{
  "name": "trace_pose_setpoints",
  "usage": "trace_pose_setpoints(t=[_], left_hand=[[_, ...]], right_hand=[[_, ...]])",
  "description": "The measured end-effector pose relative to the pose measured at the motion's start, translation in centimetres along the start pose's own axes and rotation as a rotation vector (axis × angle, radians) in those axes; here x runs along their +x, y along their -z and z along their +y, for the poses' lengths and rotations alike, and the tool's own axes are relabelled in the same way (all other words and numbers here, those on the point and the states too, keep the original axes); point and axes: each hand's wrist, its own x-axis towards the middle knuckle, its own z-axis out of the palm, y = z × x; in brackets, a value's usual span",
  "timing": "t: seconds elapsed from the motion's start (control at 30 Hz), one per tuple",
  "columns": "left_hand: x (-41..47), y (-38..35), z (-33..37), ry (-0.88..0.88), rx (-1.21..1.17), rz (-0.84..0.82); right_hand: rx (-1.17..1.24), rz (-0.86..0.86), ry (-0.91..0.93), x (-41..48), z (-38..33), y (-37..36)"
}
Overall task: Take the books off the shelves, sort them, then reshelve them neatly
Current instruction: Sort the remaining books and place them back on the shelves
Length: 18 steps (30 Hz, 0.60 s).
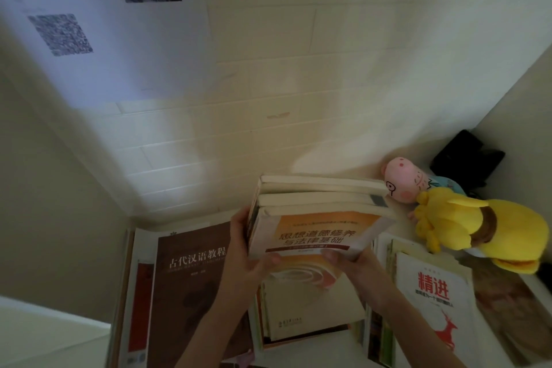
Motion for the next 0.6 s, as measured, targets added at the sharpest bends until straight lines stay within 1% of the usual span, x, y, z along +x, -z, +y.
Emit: trace_pose_setpoints(t=[0.1, 0.17, 0.23, 0.33, 0.37, 0.43, 0.5, 0.6], left_hand=[[0.3, 0.7, -1.2, 0.083, 0.039, -0.002], [0.6, 0.5, -1.4, 0.124, 0.008, 0.012], [1.0, 0.0, -0.8, 0.165, -0.002, 0.037], [2.4, -1.1, 1.4, 0.219, 0.058, 0.105], [2.8, -1.4, 2.1, 0.258, 0.052, 0.113], [3.4, -2.0, 2.6, 0.376, 0.054, 0.090], [3.3, -2.5, 2.1, 0.488, 0.074, 0.042], [2.0, -3.1, 0.9, 0.585, 0.009, -0.076]], right_hand=[[0.004, -0.006, 0.008, 0.0, 0.2, -0.2], [0.001, -0.022, 0.037, 0.0, 0.1, -0.4], [0.030, -0.009, 0.067, -0.1, -0.8, -0.7], [0.057, -0.024, 0.101, 0.7, -3.3, -0.2], [0.030, 0.001, 0.059, 1.4, -3.9, 0.5], [0.000, 0.048, -0.123, 2.6, -4.4, 2.2], [0.031, 0.009, -0.298, 3.5, -5.1, 3.5], [0.003, -0.064, -0.467, 3.3, -5.2, 4.1]])
